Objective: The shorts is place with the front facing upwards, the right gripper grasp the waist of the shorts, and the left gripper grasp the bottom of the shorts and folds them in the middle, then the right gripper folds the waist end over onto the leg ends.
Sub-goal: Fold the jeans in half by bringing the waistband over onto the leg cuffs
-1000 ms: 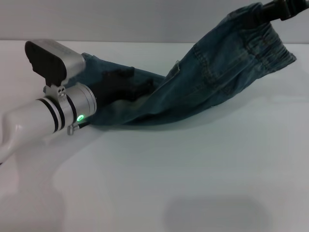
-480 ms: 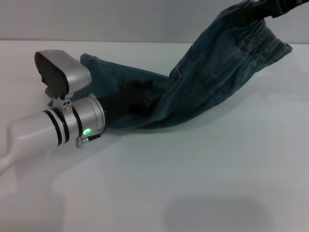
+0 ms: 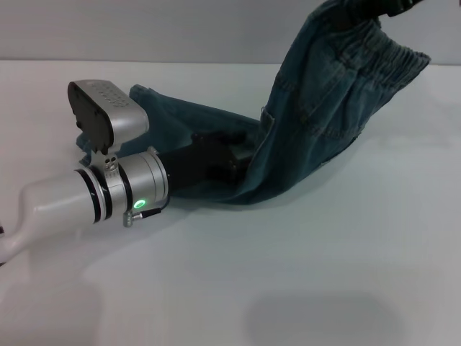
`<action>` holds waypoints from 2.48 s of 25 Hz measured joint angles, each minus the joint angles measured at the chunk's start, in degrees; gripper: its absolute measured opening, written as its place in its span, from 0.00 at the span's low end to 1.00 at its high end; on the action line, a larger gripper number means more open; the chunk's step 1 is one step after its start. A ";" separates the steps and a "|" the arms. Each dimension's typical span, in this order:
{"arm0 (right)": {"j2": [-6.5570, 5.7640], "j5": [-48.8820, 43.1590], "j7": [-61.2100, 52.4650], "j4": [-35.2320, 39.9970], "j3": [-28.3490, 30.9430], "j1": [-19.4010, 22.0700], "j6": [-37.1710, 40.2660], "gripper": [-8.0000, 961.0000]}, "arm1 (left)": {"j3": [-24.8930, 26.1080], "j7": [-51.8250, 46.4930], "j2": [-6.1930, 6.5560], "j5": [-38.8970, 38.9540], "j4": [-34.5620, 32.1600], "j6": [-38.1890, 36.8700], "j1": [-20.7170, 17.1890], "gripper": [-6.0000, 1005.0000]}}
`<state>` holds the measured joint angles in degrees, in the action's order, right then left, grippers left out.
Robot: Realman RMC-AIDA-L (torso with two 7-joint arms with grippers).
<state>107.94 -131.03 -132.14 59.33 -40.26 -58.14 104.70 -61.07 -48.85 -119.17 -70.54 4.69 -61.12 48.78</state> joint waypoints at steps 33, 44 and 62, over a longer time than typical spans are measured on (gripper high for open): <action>1.39 0.12 2.30 -12.65 -2.23 -4.79 -6.02 0.02 | -0.42 -3.44 0.50 -8.11 -12.97 -0.89 -7.71 0.65; 2.91 0.67 5.17 -15.98 -3.00 -5.35 -10.81 0.02 | 2.17 -3.64 0.61 -0.87 -19.63 9.19 -10.94 0.65; 9.06 1.40 12.63 -20.35 -7.09 -9.29 -22.08 0.06 | 11.36 5.70 0.93 13.38 -23.00 12.07 -13.56 0.65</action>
<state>117.00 -129.63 -119.51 38.98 -47.35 -67.43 82.61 -49.72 -43.15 -118.24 -57.16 -18.31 -49.05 35.22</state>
